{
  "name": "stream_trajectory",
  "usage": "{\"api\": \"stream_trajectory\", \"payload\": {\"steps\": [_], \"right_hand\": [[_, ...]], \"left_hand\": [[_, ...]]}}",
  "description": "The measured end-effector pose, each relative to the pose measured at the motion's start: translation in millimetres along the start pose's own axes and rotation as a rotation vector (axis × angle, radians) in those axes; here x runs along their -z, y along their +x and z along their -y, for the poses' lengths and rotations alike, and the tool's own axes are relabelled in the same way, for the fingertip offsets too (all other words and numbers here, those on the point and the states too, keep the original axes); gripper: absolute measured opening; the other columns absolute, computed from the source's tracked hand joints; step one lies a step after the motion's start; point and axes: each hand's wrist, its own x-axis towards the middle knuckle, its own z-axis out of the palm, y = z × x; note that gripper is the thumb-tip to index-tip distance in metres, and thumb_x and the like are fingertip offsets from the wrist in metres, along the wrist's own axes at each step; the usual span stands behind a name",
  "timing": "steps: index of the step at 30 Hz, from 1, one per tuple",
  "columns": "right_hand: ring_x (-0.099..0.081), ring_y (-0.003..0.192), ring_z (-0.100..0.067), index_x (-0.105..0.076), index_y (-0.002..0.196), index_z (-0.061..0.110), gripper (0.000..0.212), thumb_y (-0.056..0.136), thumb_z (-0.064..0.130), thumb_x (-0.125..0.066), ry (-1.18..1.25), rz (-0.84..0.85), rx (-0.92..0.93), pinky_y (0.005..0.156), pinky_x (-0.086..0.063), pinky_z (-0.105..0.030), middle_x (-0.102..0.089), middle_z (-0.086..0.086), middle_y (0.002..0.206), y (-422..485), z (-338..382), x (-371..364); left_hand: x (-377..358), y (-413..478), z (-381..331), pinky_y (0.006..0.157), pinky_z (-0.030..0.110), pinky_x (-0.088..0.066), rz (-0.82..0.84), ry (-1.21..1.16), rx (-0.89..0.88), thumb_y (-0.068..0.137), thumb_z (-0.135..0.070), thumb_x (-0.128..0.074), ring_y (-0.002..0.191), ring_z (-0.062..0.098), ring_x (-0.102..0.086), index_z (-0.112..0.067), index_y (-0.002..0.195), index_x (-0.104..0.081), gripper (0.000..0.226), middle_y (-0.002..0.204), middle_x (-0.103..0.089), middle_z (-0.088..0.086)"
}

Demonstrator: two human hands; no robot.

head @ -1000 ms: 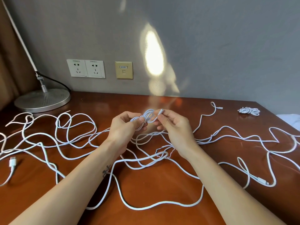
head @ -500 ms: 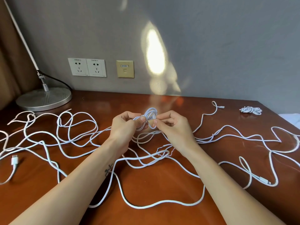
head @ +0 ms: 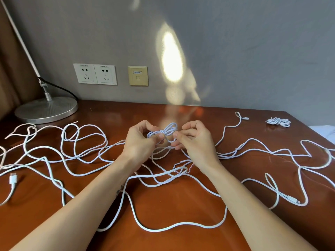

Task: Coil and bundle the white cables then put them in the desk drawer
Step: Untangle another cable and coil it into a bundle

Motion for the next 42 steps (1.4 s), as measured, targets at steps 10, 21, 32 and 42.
{"api": "stream_trajectory", "payload": {"steps": [10,21,32,42], "right_hand": [[-0.077,0.083,-0.023,-0.065,0.12,0.01,0.021,0.103,0.004,-0.054,0.054,0.031,-0.067,0.081,-0.063,-0.031,-0.073,-0.006,0.103,3,1,0],[-0.064,0.081,-0.001,-0.079,0.095,0.019,0.013,0.097,0.027,-0.069,-0.169,-0.016,0.043,0.074,-0.051,-0.014,-0.065,0.0,0.106,6,-1,7],[-0.063,0.075,0.001,-0.061,0.122,0.022,0.023,0.103,0.01,-0.055,-0.069,-0.018,0.048,0.087,-0.053,-0.029,-0.069,0.01,0.076,11,0,16],[-0.049,0.11,-0.007,-0.068,0.113,0.03,0.022,0.092,0.039,-0.071,-0.57,0.106,0.271,0.091,-0.046,-0.024,-0.056,0.02,0.111,10,-13,20]], "left_hand": [[1,6,9,0.084,0.048,-0.061,0.031,0.116,-0.097,0.086,0.004,-0.077,0.091,0.029,-0.073,0.001,0.086,-0.062,0.015,0.094,-0.076,0.01],[1,3,9,0.084,0.047,-0.061,0.17,0.183,-0.237,0.084,0.006,-0.078,0.087,0.019,-0.074,-0.007,0.079,-0.064,0.02,0.09,-0.077,0.001],[-2,3,6,0.069,0.025,-0.06,0.029,0.169,-0.154,0.09,-0.001,-0.075,0.078,0.017,-0.072,-0.006,0.087,-0.065,0.012,0.087,-0.075,0.004],[1,6,11,0.071,0.03,-0.062,0.0,0.085,-0.071,0.091,-0.006,-0.075,0.079,0.023,-0.075,-0.008,0.09,-0.067,0.009,0.088,-0.075,0.008]]}}
